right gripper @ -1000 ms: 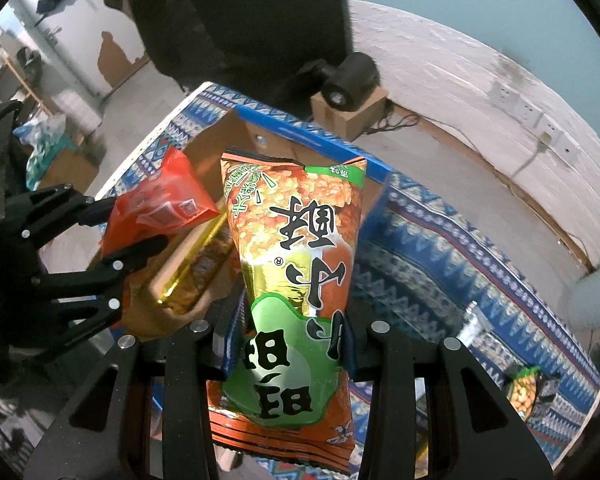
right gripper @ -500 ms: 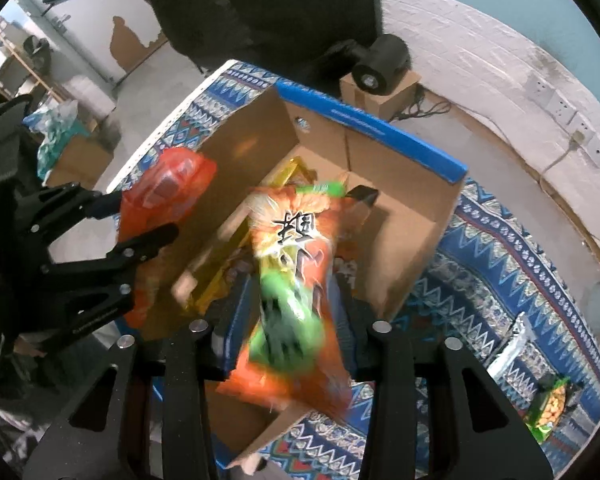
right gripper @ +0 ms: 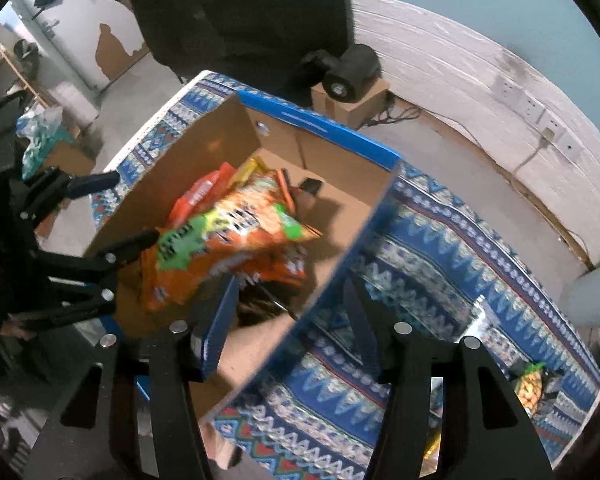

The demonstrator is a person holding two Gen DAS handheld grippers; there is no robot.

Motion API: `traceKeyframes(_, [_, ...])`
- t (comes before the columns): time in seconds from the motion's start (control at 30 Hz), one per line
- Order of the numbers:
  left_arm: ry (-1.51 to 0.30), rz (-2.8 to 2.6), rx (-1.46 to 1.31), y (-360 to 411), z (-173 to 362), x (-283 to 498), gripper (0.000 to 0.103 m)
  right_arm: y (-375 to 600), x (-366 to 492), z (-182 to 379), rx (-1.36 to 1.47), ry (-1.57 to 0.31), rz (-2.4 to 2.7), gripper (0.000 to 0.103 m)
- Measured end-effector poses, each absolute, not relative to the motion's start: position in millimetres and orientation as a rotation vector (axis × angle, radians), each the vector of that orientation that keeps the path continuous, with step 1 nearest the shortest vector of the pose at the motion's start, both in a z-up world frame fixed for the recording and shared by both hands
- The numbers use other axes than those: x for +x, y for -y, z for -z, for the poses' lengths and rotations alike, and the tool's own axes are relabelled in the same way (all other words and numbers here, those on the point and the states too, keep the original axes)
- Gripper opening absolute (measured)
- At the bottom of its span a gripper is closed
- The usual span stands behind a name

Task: Organize snacks
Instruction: 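Withdraw both grippers from the box toward the remaining snacks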

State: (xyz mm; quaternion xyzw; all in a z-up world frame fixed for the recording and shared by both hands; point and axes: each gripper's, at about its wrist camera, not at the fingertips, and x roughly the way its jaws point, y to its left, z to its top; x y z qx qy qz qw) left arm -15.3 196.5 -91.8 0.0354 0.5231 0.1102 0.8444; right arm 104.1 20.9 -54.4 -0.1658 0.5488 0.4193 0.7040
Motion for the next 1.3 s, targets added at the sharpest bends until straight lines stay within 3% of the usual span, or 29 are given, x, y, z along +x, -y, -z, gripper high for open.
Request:
traceKeyframes(0.37, [-1.057, -0.144, 0.088, -149, 71, 6, 0.076, 50, 123, 53, -0.334, -1.222, -0.837, 0.056])
traceKeyframes(0.5, [-1.07, -0.091, 0.079, -128, 71, 15, 0.076, 78, 128, 51, -0.317, -1.215, -0.799, 0.061])
traceKeyframes(1.3, [-1.132, 0.094, 0.151, -6, 77, 59, 0.08, 228, 154, 65, -0.177, -1.238, -0.591, 0.062])
